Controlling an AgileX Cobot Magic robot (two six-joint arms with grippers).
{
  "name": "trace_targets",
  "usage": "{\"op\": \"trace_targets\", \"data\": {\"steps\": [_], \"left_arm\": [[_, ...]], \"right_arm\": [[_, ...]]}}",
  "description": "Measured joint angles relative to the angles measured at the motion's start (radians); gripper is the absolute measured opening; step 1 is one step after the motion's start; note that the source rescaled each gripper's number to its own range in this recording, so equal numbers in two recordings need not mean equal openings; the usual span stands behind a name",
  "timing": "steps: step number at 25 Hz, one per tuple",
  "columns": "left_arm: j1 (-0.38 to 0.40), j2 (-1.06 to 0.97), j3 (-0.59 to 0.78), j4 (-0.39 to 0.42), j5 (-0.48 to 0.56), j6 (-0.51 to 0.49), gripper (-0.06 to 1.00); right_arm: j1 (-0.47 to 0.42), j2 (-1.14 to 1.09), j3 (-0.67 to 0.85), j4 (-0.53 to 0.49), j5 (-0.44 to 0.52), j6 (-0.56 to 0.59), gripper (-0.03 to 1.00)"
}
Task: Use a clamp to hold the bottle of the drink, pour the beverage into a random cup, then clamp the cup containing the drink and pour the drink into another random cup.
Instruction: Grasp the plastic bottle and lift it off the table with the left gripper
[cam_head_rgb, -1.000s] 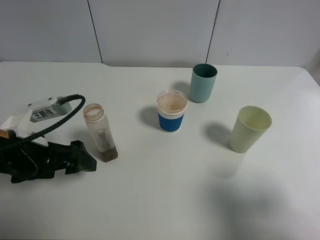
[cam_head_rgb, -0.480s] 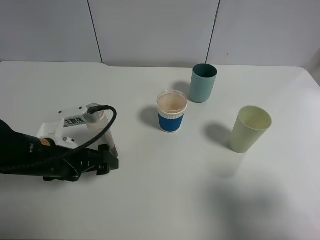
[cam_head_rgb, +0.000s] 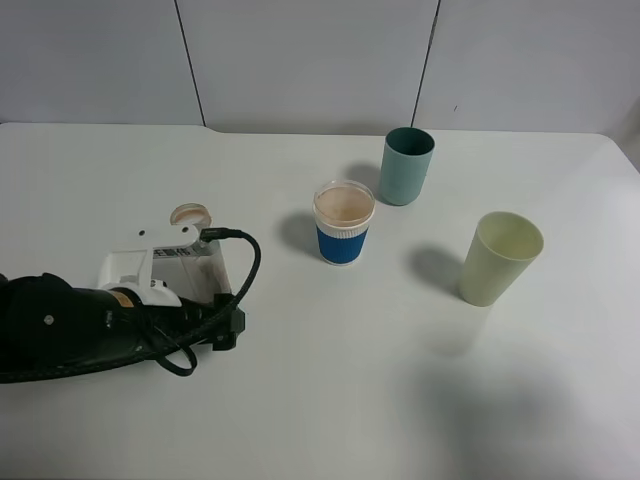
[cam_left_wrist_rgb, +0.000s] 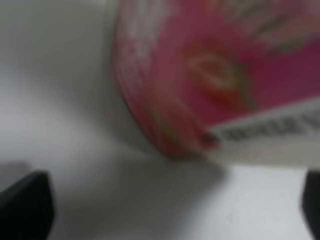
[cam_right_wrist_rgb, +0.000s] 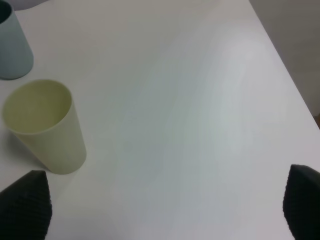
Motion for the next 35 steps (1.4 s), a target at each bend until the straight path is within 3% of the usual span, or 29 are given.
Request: {"op": "trace_targets", "data": {"steps": [6, 16, 20, 26, 35], "left_arm": [[-0.068, 0.06, 0.0, -0.008, -0.169, 0.0, 1.0], [-0.085, 0.067, 0.048, -0.059, -0.221, -0.037, 1.0], [-0.178, 0.064, 0.081, -0.071, -0.321, -0.058, 1.0], [-0.336, 0.063, 0.092, -0.15, -0.422, -0.056, 0.97], [-0.359, 0.093, 0.094, -0.158, -0.52, -0.061, 0.97]], "right_arm": [[0.0, 0.0, 0.0, 0.0, 0.0, 0.0, 0.78], [0.0, 0.0, 0.0, 0.0, 0.0, 0.0, 0.78], [0.0, 0.0, 0.0, 0.0, 0.0, 0.0, 0.78], [0.0, 0.0, 0.0, 0.0, 0.0, 0.0, 0.78], [0.0, 0.0, 0.0, 0.0, 0.0, 0.0, 0.78]]}}
